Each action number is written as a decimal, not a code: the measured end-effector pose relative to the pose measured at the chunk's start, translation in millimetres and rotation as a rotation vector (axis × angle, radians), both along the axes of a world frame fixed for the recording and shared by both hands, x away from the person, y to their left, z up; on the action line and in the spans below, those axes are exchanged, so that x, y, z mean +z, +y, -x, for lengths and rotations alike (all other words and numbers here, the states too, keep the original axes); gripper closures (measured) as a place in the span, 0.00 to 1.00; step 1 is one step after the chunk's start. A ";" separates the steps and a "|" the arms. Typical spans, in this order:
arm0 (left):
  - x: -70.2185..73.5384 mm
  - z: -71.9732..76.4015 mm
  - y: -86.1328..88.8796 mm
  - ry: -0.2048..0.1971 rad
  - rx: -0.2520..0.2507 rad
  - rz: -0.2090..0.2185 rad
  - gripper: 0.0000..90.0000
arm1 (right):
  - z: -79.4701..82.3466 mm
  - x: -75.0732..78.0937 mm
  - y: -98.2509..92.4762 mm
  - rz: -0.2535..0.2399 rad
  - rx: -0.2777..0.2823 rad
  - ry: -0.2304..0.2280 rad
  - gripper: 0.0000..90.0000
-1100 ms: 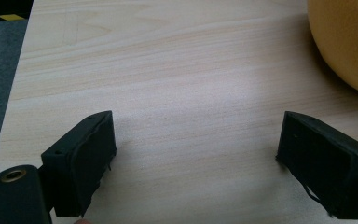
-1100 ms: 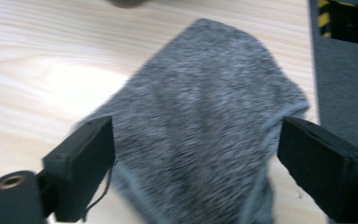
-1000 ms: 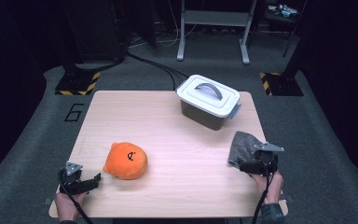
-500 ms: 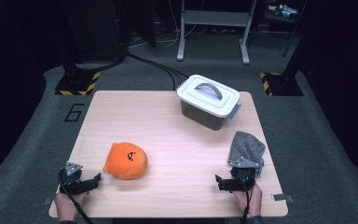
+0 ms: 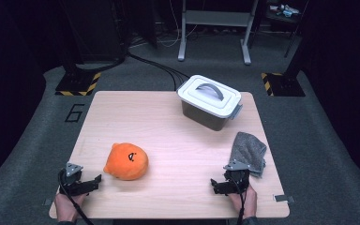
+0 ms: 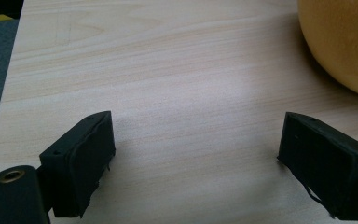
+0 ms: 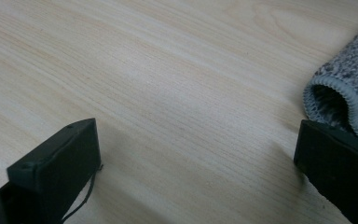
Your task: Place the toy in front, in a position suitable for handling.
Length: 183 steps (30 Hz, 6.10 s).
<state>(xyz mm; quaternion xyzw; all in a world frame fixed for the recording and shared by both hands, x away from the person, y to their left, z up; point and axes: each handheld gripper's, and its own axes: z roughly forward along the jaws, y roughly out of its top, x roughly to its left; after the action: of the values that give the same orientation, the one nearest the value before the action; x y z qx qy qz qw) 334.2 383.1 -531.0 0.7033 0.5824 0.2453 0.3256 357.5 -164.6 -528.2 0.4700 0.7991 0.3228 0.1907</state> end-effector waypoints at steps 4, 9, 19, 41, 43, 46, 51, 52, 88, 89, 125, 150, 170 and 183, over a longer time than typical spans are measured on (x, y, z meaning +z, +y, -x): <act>13.8 1.2 1.9 -0.009 -0.024 0.051 0.12 | 0.7 -0.6 0.2 0.001 -0.003 -0.016 0.00; 43.8 0.5 0.8 -0.069 -0.052 0.104 0.12 | 1.4 -0.7 0.6 0.003 0.000 -0.018 0.00; 79.3 -12.7 -23.4 -0.091 -0.176 0.130 0.12 | 1.0 -0.7 0.1 0.004 0.012 -0.018 0.00; 58.0 -44.3 -64.2 0.052 -0.310 0.160 0.31 | 1.1 -0.8 0.6 -0.002 0.004 -0.015 0.00; 57.3 -41.9 -65.8 0.043 -0.312 0.141 0.36 | 1.1 -0.9 0.9 -0.005 0.001 -0.015 0.00; 56.7 -39.2 -67.3 0.031 -0.313 0.137 0.43 | 1.1 -0.8 0.2 0.001 0.007 -0.015 0.00; 54.4 -33.5 -69.4 0.007 -0.306 0.134 0.57 | 1.2 -0.8 0.2 0.001 0.007 -0.014 0.00; 53.6 -32.5 -70.0 0.001 -0.305 0.132 0.57 | 1.2 -0.9 0.6 -0.004 0.003 -0.014 0.00; 78.0 -20.0 -95.3 -0.160 -0.306 0.265 0.77 | 1.4 -0.9 0.2 0.001 0.008 -0.016 0.00; 79.2 -20.8 -96.0 -0.155 -0.315 0.267 0.77 | 1.4 -0.9 0.2 0.001 0.008 -0.016 0.00; 76.7 -51.5 -179.9 -0.138 -0.402 0.347 0.77 | 1.0 -1.1 0.8 -0.006 -0.005 -0.019 0.00; 50.8 -57.7 -240.0 -0.074 -0.423 0.349 0.73 | 1.3 -0.9 -0.1 -0.003 0.010 -0.017 0.01; 60.8 -50.2 -215.1 -0.080 -0.465 0.332 0.26 | 1.6 -0.8 0.1 -0.005 0.011 -0.015 0.01; 57.6 -38.1 -193.4 -0.078 -0.508 0.301 0.26 | 1.6 -0.8 0.2 -0.005 0.011 -0.015 0.01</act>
<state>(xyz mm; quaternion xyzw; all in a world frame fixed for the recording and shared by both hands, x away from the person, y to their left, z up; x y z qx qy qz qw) 372.3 189.7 -473.5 0.7605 0.4046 0.0936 0.4992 355.9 -164.5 -529.0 0.4638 0.7993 0.3293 0.1938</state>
